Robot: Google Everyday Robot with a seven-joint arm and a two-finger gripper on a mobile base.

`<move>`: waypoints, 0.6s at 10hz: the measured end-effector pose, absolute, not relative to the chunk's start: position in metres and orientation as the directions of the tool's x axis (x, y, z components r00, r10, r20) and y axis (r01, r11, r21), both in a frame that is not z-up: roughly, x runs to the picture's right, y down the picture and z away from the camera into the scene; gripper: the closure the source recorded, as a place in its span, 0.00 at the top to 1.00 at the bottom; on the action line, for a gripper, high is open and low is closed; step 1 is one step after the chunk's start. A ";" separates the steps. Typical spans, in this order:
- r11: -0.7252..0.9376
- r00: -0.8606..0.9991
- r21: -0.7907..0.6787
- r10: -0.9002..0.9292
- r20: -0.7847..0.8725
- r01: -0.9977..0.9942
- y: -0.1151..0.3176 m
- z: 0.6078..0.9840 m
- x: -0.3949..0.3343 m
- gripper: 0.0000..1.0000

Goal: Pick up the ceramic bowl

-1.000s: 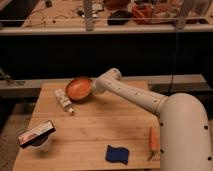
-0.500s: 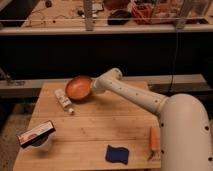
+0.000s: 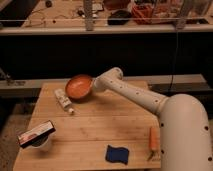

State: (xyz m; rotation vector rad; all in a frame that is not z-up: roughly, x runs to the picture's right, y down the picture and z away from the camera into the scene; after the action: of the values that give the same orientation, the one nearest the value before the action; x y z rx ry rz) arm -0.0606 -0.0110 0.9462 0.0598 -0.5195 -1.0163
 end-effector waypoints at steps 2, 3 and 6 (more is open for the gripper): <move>0.525 0.404 0.295 -0.831 0.383 0.799 -0.014 0.946 -0.061 0.05; 0.518 0.398 0.300 -0.835 0.380 0.801 -0.016 0.946 -0.061 0.05; 0.498 0.379 0.316 -0.849 0.369 0.807 -0.025 0.951 -0.056 0.05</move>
State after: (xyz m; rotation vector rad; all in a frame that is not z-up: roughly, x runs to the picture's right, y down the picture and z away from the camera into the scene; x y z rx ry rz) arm -0.0564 -0.0250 0.9506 0.0884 -0.5248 -1.0593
